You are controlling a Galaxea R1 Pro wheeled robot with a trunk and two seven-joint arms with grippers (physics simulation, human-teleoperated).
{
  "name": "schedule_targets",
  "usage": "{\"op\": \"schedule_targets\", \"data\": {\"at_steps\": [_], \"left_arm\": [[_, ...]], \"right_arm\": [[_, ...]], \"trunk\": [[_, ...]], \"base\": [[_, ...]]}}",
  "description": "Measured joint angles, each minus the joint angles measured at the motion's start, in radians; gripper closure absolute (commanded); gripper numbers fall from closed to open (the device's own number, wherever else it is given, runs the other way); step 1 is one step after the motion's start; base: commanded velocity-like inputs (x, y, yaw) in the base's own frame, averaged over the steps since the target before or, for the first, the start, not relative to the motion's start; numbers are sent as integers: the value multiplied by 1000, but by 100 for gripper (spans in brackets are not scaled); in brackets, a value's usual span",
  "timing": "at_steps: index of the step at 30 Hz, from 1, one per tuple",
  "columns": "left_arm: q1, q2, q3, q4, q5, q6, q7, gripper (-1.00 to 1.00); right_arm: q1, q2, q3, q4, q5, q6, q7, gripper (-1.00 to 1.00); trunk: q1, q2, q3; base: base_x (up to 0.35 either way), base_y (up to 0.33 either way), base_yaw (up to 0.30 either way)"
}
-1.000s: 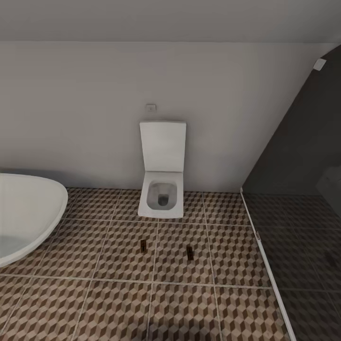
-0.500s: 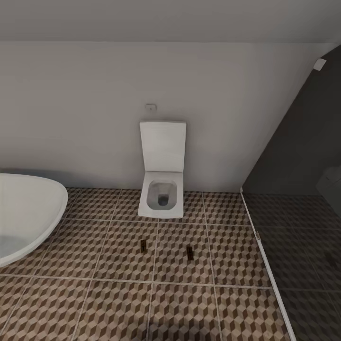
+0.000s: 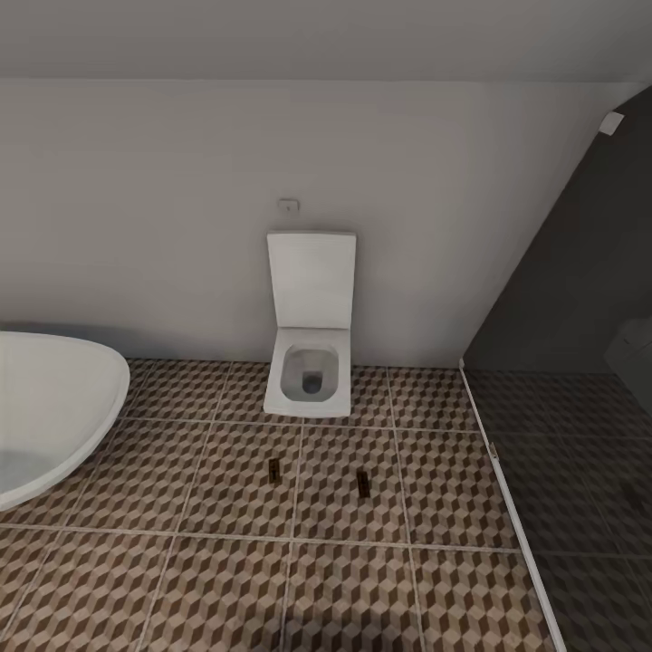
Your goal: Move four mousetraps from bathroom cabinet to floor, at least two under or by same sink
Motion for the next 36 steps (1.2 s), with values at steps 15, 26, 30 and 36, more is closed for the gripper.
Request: {"op": "schedule_targets", "data": {"at_steps": [15, 26, 30, 36], "left_arm": [[0, 0, 0, 0, 0, 0, 0, -100], [0, 0, 0, 0, 0, 0, 0, -100], [0, 0, 0, 0, 0, 0, 0, -100], [0, 0, 0, 0, 0, 0, 0, -100]], "right_arm": [[0, 0, 0, 0, 0, 0, 0, -100], [0, 0, 0, 0, 0, 0, 0, -100], [0, 0, 0, 0, 0, 0, 0, -100], [0, 0, 0, 0, 0, 0, 0, -100]], "trunk": [[0, 0, 0], [0, 0, 0], [0, 0, 0], [0, 0, 0]], "base": [[0, 0, 0], [0, 0, 0], [0, 0, 0], [0, 0, 0]]}}
